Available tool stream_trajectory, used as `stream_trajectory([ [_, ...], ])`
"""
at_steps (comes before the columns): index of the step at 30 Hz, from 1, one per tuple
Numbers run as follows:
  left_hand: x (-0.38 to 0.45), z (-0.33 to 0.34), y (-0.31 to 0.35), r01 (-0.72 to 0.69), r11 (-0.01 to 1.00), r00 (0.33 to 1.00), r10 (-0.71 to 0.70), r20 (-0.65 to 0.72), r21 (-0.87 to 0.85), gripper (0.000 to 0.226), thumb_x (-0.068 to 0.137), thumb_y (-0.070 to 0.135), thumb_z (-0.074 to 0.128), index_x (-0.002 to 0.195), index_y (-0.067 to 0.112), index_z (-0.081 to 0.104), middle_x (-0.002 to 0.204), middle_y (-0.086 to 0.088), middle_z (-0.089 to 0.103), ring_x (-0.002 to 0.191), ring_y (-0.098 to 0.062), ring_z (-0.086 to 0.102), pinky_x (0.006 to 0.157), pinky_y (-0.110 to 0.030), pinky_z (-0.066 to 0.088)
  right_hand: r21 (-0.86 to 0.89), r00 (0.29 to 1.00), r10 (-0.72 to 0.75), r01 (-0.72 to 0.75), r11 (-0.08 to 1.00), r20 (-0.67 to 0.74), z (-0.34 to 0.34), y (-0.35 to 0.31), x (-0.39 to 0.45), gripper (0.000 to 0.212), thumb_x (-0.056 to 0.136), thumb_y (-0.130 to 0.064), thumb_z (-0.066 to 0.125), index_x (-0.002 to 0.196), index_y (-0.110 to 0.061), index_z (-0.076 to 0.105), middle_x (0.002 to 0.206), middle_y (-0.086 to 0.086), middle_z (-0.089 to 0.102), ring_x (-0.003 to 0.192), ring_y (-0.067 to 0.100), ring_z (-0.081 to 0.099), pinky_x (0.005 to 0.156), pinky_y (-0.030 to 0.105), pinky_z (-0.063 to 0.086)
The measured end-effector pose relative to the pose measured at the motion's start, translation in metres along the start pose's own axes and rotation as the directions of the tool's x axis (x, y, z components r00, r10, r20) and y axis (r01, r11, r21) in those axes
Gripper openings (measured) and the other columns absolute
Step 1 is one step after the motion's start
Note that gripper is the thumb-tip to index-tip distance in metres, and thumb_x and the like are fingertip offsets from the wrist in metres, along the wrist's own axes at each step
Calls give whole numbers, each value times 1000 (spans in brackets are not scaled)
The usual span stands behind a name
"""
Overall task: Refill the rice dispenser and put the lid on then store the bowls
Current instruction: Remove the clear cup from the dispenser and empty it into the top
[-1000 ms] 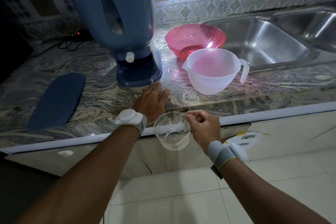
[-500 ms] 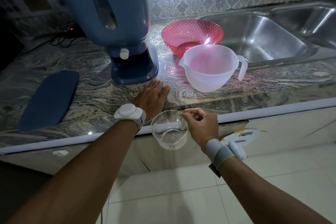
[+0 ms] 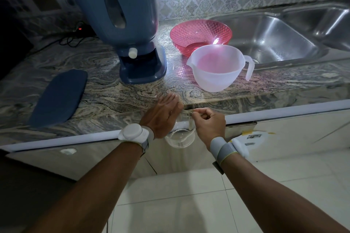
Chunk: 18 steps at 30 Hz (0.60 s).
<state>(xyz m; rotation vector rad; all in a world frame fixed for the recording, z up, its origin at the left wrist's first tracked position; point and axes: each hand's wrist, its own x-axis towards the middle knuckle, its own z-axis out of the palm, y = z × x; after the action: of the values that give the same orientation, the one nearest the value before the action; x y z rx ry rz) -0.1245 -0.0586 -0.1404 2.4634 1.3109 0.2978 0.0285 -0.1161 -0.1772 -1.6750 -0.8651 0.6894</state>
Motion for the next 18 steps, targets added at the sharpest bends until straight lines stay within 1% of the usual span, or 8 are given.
stream_trajectory([
  [3,-21,0,9,-2,1000,1000,2,3,8,71,96,50,9,151,9,26,160,-5,21,150,-13,13,124,-31,7,-5,1000,-3,3,1000,5,-1,-4,-7,17,77,-26,74,64,-35,68,42,-22,54,44,-4,51,44,7,36],
  [5,-25,2,12,-6,1000,1000,6,-4,17,71,96,50,9,151,9,27,160,-5,23,150,-13,13,124,-34,10,-8,1000,-8,8,1000,-1,-1,-4,-6,19,77,-26,75,63,-36,67,42,-19,55,44,-3,52,44,7,37],
  [8,-29,5,20,-12,1000,1000,12,-10,19,72,95,51,10,152,11,27,160,-3,24,150,-11,13,124,-32,8,-14,1000,-7,7,1000,-23,-4,-6,-3,18,77,-27,76,64,-35,68,43,-16,55,43,-3,52,44,7,36],
  [13,-38,11,25,-14,1000,999,14,-30,-11,70,95,51,15,151,11,30,159,-3,25,150,-11,14,124,-33,14,-33,999,-17,17,999,-28,-4,-3,-1,14,78,-26,77,68,-33,69,46,-14,54,43,-3,51,51,18,39],
  [18,-47,18,27,-43,999,999,43,-1,-16,68,96,49,15,151,12,30,159,-2,27,149,-10,17,123,-30,14,-35,999,-22,22,999,-26,-4,-1,-1,13,78,-25,76,69,-32,70,49,-14,55,43,-1,49,54,20,42],
])
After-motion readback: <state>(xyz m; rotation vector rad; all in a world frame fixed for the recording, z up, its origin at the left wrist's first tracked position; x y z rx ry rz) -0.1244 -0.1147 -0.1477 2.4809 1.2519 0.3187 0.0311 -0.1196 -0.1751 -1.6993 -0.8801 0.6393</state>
